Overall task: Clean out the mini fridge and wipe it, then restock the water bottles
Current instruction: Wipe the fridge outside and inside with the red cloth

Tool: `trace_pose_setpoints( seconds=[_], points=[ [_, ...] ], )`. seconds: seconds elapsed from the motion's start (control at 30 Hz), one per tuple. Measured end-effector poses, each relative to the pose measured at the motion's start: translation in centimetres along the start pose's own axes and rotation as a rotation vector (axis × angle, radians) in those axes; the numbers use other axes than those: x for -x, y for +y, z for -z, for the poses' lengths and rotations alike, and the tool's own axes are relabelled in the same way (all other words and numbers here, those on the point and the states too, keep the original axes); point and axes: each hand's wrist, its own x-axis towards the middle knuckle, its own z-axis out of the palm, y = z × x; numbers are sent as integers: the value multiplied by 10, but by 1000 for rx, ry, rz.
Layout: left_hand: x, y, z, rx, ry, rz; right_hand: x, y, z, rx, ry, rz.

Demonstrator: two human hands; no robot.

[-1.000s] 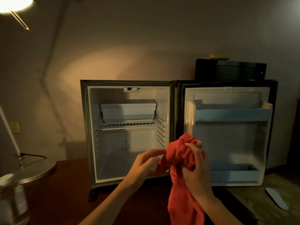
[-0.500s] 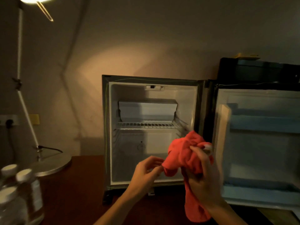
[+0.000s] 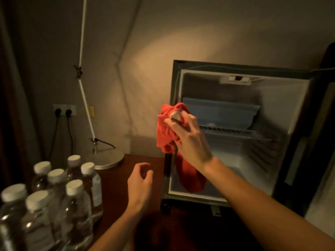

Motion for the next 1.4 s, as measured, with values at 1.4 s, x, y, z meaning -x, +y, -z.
trace_pose_setpoints(
  seconds=[1.4],
  points=[
    [-34, 40, 4, 51, -130, -159, -21, 16, -18, 466, 11, 369]
  ],
)
